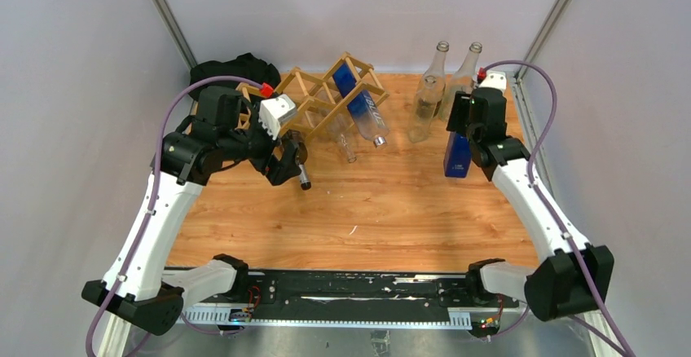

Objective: Take the wine bottle off the wine rack

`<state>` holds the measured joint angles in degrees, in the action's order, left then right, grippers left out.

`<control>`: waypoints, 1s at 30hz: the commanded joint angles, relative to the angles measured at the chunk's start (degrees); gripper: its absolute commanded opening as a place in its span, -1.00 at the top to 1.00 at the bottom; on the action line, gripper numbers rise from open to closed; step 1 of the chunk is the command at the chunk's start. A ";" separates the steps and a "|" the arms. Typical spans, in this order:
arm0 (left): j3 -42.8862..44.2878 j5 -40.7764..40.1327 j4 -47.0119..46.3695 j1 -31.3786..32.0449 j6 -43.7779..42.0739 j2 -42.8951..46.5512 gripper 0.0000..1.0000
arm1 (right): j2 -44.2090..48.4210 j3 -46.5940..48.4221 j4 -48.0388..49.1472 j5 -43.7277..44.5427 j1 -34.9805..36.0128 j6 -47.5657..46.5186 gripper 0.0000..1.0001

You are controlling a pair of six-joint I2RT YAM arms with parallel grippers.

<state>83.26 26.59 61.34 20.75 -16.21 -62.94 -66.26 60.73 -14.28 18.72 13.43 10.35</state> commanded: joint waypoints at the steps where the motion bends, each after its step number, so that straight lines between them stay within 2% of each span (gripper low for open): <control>1: 1.54 0.11 -0.52 0.16 0.10 0.33 -1.00 | -3.06 3.08 20.05 1.77 -1.82 -0.92 1.00; 9: 1.38 0.27 -0.52 0.16 -1.77 0.32 -1.00 | -12.08 4.02 27.43 0.30 -4.22 0.51 1.00; 30: 0.27 0.73 -0.52 0.16 -4.58 -0.63 -1.00 | -22.56 5.02 36.99 -3.05 -5.26 2.14 1.00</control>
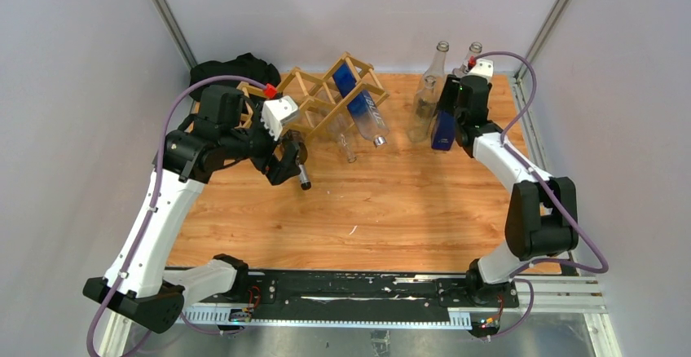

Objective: Take the wine bottle off the wine rack

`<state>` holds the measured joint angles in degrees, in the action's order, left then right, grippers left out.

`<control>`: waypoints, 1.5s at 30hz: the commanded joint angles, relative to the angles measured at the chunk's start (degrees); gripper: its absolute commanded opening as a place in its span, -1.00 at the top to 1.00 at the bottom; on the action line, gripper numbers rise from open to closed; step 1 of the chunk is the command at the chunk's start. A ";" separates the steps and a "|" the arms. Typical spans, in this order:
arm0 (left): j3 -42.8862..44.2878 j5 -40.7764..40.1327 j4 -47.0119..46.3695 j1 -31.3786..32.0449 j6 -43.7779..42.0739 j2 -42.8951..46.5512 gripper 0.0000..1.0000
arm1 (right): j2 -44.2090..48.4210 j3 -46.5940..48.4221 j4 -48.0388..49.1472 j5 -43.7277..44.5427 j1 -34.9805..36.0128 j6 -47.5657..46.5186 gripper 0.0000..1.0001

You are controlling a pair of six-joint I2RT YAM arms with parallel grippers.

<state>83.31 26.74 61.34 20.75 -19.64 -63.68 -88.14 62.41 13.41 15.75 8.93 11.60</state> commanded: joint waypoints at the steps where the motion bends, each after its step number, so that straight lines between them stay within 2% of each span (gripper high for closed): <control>1: 0.06 0.59 -0.52 0.16 -1.31 0.25 -1.00 | -1.12 3.33 9.75 0.02 -0.75 0.93 1.00; 6: -0.79 0.59 -0.55 0.16 -2.51 1.03 -1.00 | -2.72 3.11 11.18 -0.84 -0.80 1.64 0.97; 9: -1.07 0.83 -0.52 0.16 -2.94 1.11 -1.00 | -2.90 2.75 11.48 -1.76 -0.75 2.11 0.76; 10: -1.08 0.96 -0.52 0.16 -2.95 1.06 -1.00 | -2.79 2.65 11.53 -2.34 -0.73 2.28 0.62; 12: -1.12 1.28 -0.57 0.16 -2.81 0.93 -1.00 | -2.35 2.75 10.95 -3.99 -0.75 2.58 0.13; 17: -1.17 1.65 -0.52 0.16 -2.37 0.51 -1.00 | -0.14 2.20 9.30 -4.39 -0.75 3.35 -0.40; 23: -1.30 2.74 -0.54 0.16 -1.91 1.53 -1.00 | 2.67 3.47 6.29 -4.94 -0.75 3.09 -0.58; 37: -0.88 4.10 -0.55 0.16 -0.68 2.43 -1.00 | 11.39 10.80 -2.77 -9.72 -0.33 5.17 -0.62; 41: -0.75 3.20 -0.58 0.16 -0.25 2.09 -1.00 | 12.94 14.57 -8.88 -10.98 4.14 4.85 -0.63; 45: -1.19 0.97 -0.53 0.16 -0.33 1.28 -1.00 | 13.47 15.69 -12.29 -12.35 11.54 3.02 -0.73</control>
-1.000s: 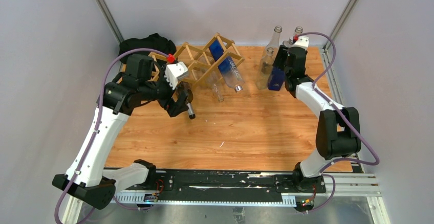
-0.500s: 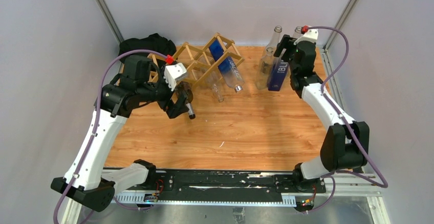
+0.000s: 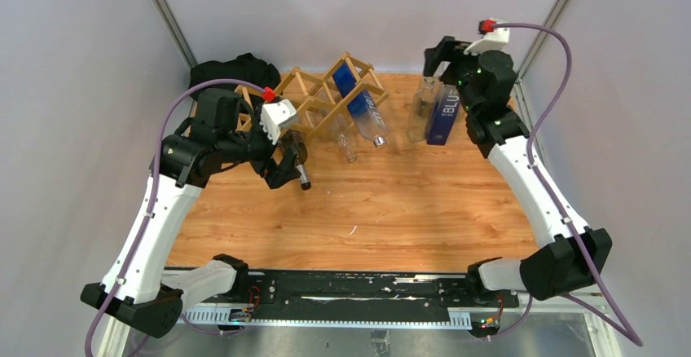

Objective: Take the wine bottle off the wine rack

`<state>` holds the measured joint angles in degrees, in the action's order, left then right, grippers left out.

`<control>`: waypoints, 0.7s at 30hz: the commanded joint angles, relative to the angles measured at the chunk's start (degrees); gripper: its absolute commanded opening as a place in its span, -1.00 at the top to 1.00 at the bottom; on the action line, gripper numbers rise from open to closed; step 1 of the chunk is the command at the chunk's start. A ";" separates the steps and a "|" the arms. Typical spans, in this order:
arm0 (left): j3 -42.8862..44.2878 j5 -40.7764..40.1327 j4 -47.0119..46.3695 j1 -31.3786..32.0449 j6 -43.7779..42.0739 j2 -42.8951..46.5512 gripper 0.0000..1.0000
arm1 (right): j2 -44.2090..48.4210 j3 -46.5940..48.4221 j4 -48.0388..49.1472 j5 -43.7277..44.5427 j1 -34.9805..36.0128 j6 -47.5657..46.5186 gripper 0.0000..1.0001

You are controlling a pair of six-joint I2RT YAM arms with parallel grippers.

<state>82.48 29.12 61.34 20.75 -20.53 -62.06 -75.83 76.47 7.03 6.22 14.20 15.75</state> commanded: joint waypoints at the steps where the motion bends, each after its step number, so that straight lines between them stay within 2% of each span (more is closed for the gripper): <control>1: -0.50 -1.50 -0.52 0.16 0.46 -0.46 -1.00 | 0.95 1.74 -6.58 -3.20 7.97 -1.30 -0.73; 4: -0.86 -0.90 -0.61 0.16 -0.06 0.02 -1.00 | -1.84 2.53 -10.29 -8.54 11.07 0.75 -0.75; 11: -2.04 -0.50 -0.60 0.16 -1.66 2.44 -1.00 | -11.42 2.63 -13.48 -18.54 11.16 6.63 -0.81; 21: -2.78 1.47 -0.64 0.16 -2.50 3.59 -1.00 | -19.61 1.77 -11.85 -23.18 11.45 9.40 -0.84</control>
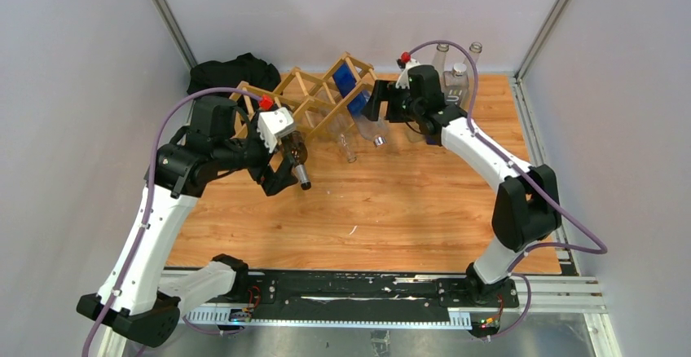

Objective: Take the wine bottle off the wine rack

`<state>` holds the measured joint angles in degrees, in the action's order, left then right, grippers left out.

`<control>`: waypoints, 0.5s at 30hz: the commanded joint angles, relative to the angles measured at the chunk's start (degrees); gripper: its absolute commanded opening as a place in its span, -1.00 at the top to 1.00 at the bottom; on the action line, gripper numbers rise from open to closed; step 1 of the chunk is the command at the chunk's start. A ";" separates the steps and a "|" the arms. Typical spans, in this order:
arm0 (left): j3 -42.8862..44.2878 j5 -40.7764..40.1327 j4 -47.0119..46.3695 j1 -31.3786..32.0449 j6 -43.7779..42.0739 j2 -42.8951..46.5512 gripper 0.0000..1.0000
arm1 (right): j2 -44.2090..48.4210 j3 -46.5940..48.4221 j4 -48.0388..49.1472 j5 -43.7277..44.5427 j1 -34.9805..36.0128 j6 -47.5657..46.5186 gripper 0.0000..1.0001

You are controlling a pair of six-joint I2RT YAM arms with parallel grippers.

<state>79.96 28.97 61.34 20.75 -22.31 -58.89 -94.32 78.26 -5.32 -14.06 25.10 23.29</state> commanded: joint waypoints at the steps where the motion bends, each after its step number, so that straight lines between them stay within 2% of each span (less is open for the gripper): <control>1: -0.26 1.80 -0.59 0.16 -0.77 0.33 -1.00 | -1.73 -0.04 0.54 -2.85 0.63 1.99 -0.84; 15: -0.68 3.55 -0.62 0.16 -1.26 1.22 -1.00 | -10.30 -1.17 2.56 -2.22 0.99 4.41 -0.87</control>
<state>79.90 31.07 61.34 20.75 -22.61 -58.65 -102.96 78.11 -4.03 -15.59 25.39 25.74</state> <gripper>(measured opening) 0.997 0.935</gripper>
